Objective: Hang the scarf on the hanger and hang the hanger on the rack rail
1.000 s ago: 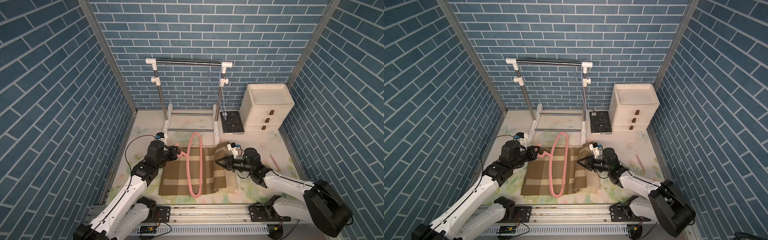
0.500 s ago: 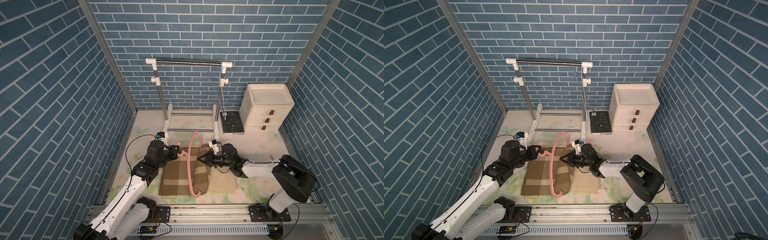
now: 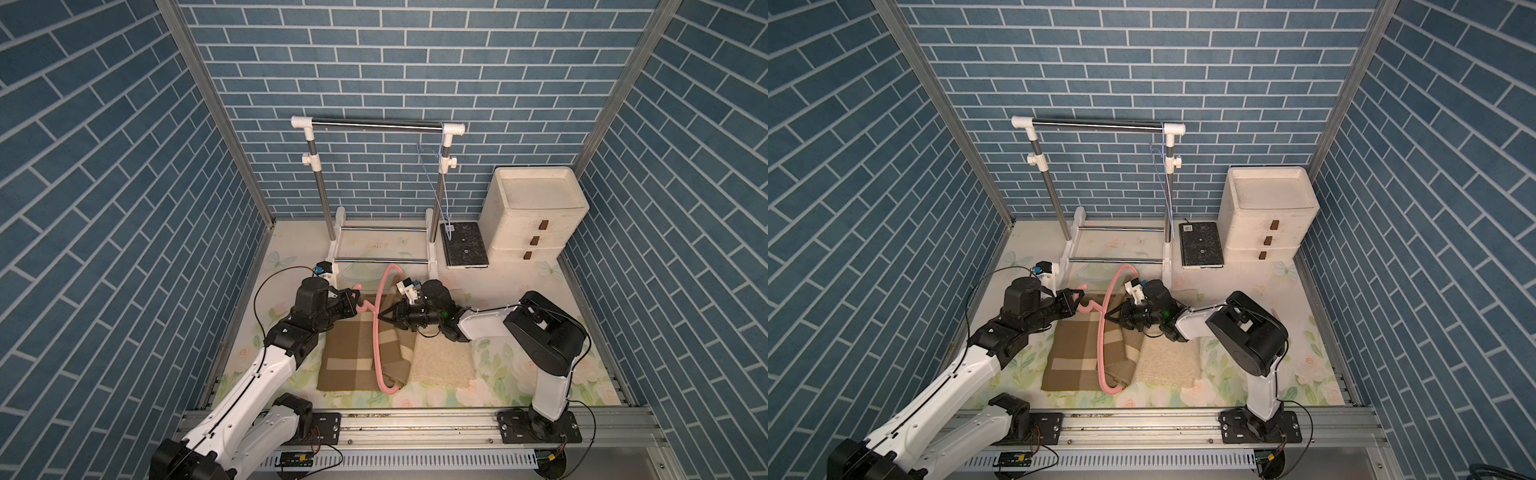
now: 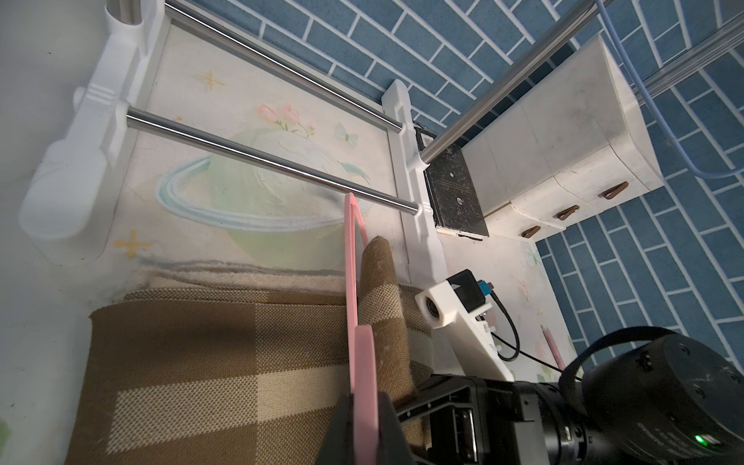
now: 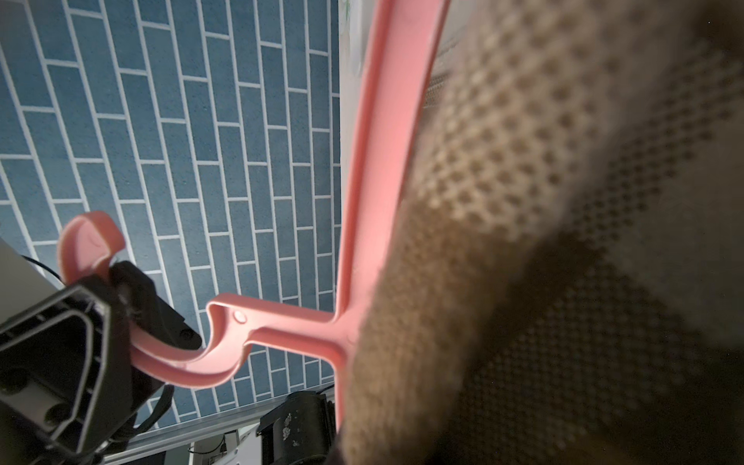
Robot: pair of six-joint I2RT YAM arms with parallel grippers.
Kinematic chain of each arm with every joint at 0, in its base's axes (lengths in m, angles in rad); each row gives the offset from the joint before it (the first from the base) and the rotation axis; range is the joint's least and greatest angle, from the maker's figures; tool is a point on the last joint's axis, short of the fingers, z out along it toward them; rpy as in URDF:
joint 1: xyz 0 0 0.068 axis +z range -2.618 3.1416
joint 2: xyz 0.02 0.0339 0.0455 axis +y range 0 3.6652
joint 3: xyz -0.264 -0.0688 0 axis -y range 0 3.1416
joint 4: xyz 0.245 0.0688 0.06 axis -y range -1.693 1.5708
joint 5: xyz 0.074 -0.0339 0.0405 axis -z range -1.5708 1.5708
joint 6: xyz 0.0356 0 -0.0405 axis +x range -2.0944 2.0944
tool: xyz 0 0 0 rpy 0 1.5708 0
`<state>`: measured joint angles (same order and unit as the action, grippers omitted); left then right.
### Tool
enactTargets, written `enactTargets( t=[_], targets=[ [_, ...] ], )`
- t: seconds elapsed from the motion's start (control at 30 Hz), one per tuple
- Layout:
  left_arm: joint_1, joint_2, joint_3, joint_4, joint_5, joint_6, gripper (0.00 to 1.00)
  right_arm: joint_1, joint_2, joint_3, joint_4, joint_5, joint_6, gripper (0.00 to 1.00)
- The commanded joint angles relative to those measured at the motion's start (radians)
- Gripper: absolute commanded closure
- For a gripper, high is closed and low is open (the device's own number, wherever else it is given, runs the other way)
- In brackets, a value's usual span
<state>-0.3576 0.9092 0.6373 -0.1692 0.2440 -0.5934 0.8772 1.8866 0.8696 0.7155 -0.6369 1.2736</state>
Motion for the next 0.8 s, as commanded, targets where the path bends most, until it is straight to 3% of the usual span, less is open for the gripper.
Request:
enactTargets(
  t=[0.0,0.17,0.37,0.53,0.77],
  targets=[
    [0.0,-0.006,0.031,0.003,0.026,0.015,1.0,0.01,-0.06,0.026,-0.079,-0.011,-0.079,0.73],
    [0.0,-0.009,0.042,0.005,0.039,0.023,1.0,-0.007,-0.211,0.051,-0.341,0.088,-0.249,0.6],
    [0.0,-0.011,0.062,-0.001,0.096,0.077,1.0,-0.059,-0.328,0.004,-0.447,0.161,-0.306,0.54],
    [0.0,-0.005,0.07,0.003,0.107,0.083,1.0,-0.077,-0.365,-0.018,-0.345,0.204,-0.244,0.39],
    [0.0,0.002,0.079,0.011,0.116,0.088,1.0,-0.069,-0.245,0.022,-0.237,0.233,-0.089,0.34]
  ],
)
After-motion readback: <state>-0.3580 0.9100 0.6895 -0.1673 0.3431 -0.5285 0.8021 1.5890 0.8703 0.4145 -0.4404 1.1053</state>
